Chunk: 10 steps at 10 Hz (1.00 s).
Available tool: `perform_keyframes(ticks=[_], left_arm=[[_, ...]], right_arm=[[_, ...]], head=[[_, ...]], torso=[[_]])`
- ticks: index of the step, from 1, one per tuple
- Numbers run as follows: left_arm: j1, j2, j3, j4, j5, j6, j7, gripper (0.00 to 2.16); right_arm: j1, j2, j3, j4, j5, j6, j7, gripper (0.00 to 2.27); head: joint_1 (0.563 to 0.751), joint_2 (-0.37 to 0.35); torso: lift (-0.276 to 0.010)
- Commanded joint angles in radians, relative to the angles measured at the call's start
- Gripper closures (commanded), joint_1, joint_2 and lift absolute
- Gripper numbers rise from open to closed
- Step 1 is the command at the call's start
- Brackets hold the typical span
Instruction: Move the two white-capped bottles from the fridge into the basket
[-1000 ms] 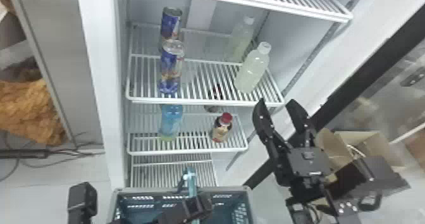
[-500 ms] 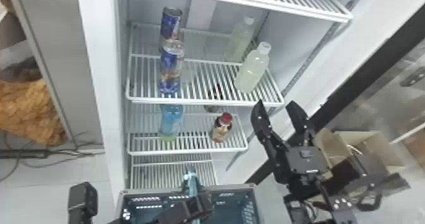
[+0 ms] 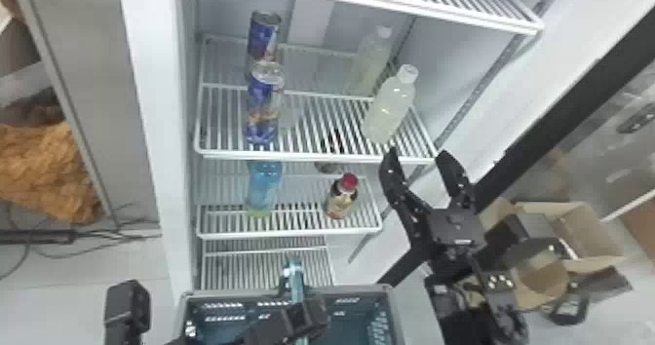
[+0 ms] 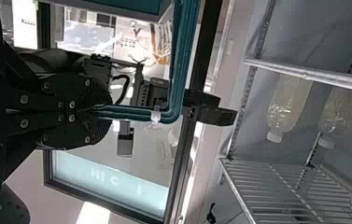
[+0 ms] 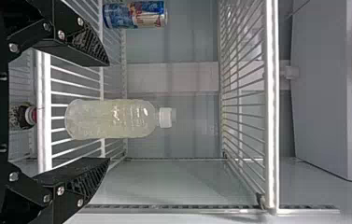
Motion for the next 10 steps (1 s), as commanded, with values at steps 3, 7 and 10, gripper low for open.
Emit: perform_keyframes(ticks=[3,7,10], left_arm=[[-0.001,0.000,0.002,0.000,0.002,0.007,0.000,1.19],[-0.004,-0.002,0.002,0.000,0.002,0.007,0.000,1.19],[-0.008,-0.002,0.000,0.000,0.004,0.007,0.000,1.19]], right_arm=[[-0.106,-0.013,0.004,0.112,0.015,0.005,0.000,0.22],[-0.204,-0.020,0.012,0.195,0.031,0.005,0.011,0.15],[-0.270,-0.020,0.008,0.256,0.029,0.005,0.011,0.15]], head=[[0.695,-0.350],[0.695,-0.350],[0.695,-0.350]], torso=[[0.000],[0.000],[0.000]])
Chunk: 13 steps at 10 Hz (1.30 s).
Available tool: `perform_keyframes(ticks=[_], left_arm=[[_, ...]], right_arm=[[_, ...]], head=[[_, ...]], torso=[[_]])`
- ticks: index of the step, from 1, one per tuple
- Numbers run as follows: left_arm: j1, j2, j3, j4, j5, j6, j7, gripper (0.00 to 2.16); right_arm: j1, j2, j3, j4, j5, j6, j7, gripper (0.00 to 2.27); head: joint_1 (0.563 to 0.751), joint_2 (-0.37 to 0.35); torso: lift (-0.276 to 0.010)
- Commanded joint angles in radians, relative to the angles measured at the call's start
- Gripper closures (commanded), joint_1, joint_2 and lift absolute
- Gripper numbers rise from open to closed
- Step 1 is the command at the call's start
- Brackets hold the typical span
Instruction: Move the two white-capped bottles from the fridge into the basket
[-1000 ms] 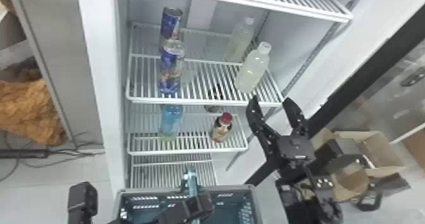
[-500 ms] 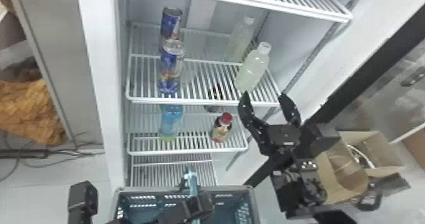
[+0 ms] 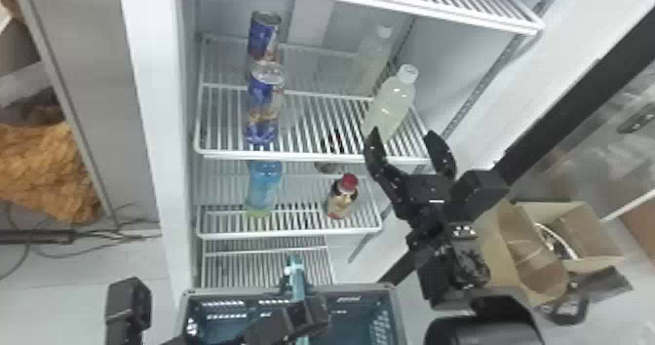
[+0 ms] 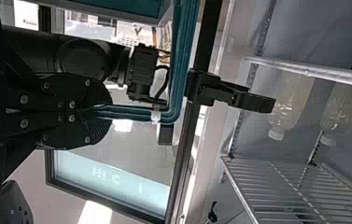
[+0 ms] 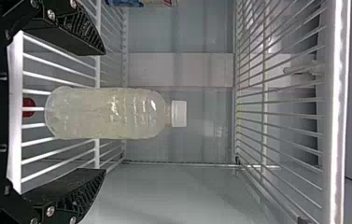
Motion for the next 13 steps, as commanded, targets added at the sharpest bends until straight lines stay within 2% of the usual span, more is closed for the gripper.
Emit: perform_keyframes(ticks=[1,3,9,10,11,13], left_arm=[[-0.002,-0.002,0.000,0.000,0.002,0.000,0.000,1.19],[-0.004,-0.002,-0.008,0.000,0.021,0.000,0.000,1.19],[-0.011,0.002,-0.016,0.000,0.023,-0.005,-0.002,1.19],[-0.011,0.002,-0.016,0.000,0.023,-0.005,-0.002,1.19],[-0.014,0.002,-0.016,0.002,0.023,-0.005,-0.002,1.19],[-0.011,0.003,-0.014,0.000,0.025,-0.005,-0.002,1.19]], right_arm=[[-0.034,0.000,-0.001,0.034,-0.002,-0.001,0.000,0.15],[-0.081,-0.003,-0.001,0.091,0.000,-0.001,0.005,0.16],[-0.206,-0.012,-0.013,0.226,0.000,-0.030,0.040,0.23],[-0.233,-0.014,-0.013,0.243,-0.002,-0.030,0.051,0.42],[-0.243,-0.014,-0.013,0.246,-0.004,-0.030,0.052,0.74],[-0.238,-0.014,-0.009,0.236,-0.015,-0.030,0.054,0.84]], head=[[0.695,-0.350],[0.695,-0.350],[0.695,-0.350],[0.695,-0.350],[0.695,-0.350],[0.695,-0.350]], torso=[[0.000],[0.000],[0.000],[0.000],[0.000],[0.000]])
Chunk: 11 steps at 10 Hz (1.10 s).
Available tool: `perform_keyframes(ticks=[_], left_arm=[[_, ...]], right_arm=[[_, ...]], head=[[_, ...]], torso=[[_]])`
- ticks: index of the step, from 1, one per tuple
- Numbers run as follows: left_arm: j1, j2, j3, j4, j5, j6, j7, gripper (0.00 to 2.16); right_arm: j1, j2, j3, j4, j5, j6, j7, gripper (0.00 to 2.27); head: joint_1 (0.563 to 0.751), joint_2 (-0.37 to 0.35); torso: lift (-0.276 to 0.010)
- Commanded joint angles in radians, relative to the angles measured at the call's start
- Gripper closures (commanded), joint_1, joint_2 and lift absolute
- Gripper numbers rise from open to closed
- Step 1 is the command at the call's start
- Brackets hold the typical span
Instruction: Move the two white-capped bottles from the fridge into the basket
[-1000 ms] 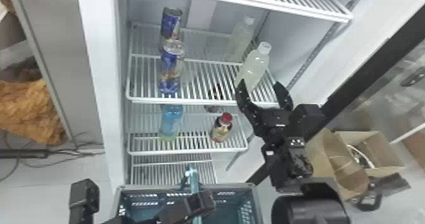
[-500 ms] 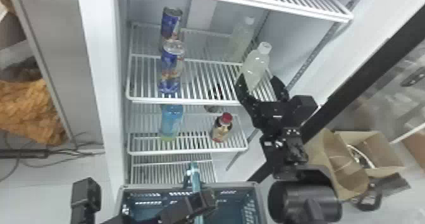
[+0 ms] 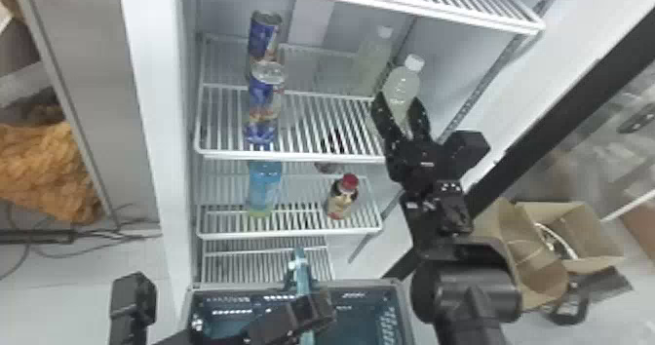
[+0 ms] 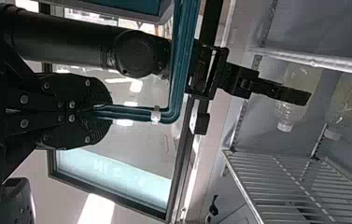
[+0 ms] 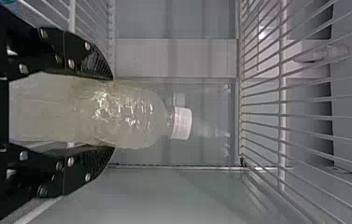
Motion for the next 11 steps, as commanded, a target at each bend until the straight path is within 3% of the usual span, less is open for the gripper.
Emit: perform_keyframes(ticks=[1,4,8,11], left_arm=[[0.002,0.001,0.002,-0.001,0.001,0.000,0.000,1.19],[0.002,0.001,0.002,-0.001,0.003,0.000,0.000,1.19],[0.002,-0.001,0.004,-0.001,0.003,0.000,0.000,1.19],[-0.001,-0.001,0.004,-0.001,0.003,0.000,0.000,1.19]], right_arm=[[0.008,0.000,0.006,-0.020,-0.013,0.000,0.001,0.86],[0.057,-0.002,0.010,-0.101,-0.057,-0.012,0.004,0.86],[0.202,-0.011,0.042,-0.292,-0.169,-0.010,0.010,0.86],[0.337,-0.017,0.042,-0.486,-0.215,0.086,0.010,0.86]], head=[[0.695,-0.350],[0.695,-0.350],[0.695,-0.350],[0.695,-0.350]], torso=[[0.000],[0.000],[0.000],[0.000]])
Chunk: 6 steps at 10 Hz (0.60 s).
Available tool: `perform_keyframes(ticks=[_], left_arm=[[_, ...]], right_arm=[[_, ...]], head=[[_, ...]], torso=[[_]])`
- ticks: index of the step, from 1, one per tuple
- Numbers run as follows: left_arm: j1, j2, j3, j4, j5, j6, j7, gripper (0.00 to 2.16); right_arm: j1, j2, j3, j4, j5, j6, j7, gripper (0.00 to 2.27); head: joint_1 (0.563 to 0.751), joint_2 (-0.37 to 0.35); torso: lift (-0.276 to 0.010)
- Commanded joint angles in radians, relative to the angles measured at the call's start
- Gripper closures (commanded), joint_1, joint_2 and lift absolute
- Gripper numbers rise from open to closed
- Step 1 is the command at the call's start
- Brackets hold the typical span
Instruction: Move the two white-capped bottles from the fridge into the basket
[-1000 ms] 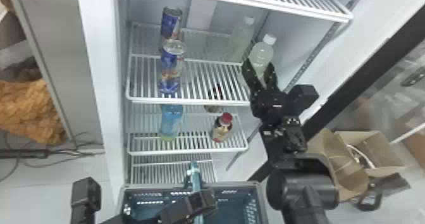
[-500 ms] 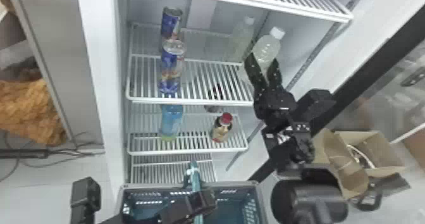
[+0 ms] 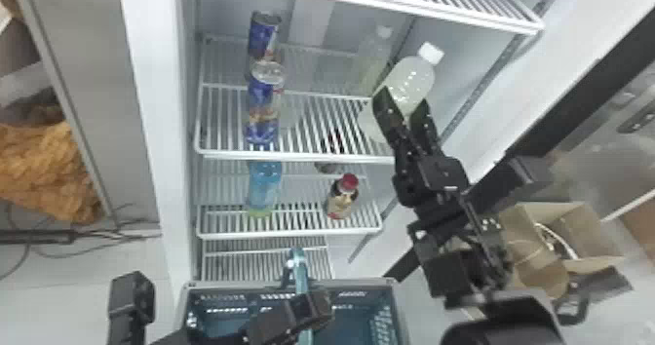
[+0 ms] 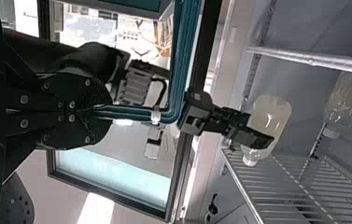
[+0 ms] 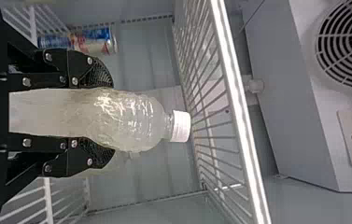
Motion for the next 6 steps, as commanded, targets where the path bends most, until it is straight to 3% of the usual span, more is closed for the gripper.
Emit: perform_keyframes(ticks=[1,3,6], left_arm=[[0.002,0.000,0.000,0.000,0.000,0.000,0.000,1.19],[0.005,0.000,0.008,0.000,-0.002,0.000,0.000,1.19],[0.005,0.000,0.006,0.002,-0.004,0.000,0.000,1.19]], right_arm=[[0.086,0.001,-0.009,-0.105,-0.013,0.045,0.000,0.86],[0.206,-0.001,-0.019,-0.233,-0.029,0.119,0.000,0.86],[0.314,0.001,-0.049,-0.407,-0.043,0.256,0.003,0.86]], head=[[0.695,-0.350],[0.695,-0.350],[0.695,-0.350]], torso=[[0.000],[0.000],[0.000]])
